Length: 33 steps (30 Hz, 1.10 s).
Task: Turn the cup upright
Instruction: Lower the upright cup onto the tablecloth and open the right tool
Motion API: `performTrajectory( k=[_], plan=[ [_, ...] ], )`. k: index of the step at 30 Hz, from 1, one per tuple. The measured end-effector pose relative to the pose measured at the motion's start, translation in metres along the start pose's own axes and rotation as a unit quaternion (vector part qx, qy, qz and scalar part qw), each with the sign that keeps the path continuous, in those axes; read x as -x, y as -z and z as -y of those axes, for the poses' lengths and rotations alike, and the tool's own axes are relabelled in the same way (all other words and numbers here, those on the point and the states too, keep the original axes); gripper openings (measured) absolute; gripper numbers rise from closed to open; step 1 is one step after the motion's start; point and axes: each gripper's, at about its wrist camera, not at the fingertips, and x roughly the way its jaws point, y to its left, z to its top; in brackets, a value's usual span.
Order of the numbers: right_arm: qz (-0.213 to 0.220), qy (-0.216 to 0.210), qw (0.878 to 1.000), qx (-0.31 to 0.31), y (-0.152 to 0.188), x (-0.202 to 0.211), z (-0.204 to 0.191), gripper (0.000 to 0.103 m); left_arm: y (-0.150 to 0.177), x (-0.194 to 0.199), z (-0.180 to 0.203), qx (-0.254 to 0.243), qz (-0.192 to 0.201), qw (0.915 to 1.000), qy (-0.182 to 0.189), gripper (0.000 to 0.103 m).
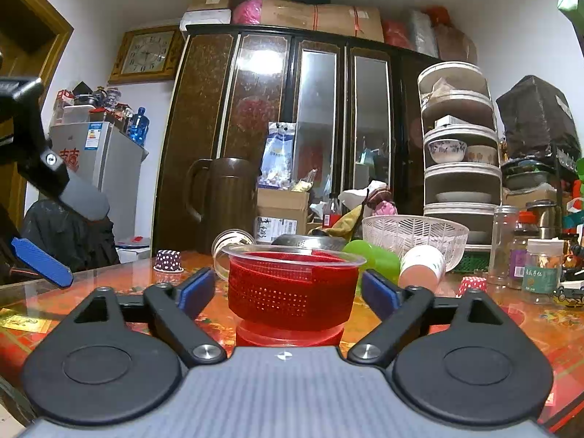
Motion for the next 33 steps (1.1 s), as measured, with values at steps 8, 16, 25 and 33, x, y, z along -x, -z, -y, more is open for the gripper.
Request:
performTrajectory(
  k=[8,16,25,33],
  plan=[
    [-0.045,-0.025,0.998,-0.028,-0.027,0.034,0.021,0.102,0.008,0.007,0.021,-0.099,0.045,0.9894,-0.097,0.103],
    [-0.143,0.003,0.988,-0.060,-0.086,0.070,0.042,0.102,0.002,0.044,0.046,-0.152,0.055,0.9761,-0.145,0.103],
    [-0.216,0.015,0.972,-0.094,-0.109,0.089,0.050,0.102,0.004,0.075,0.087,-0.180,0.055,0.9721,-0.140,0.103],
    [-0.219,0.001,0.972,-0.082,-0.119,0.088,0.049,0.102,0.006,0.067,0.099,-0.176,0.042,0.9753,-0.126,0.103]
  ],
)
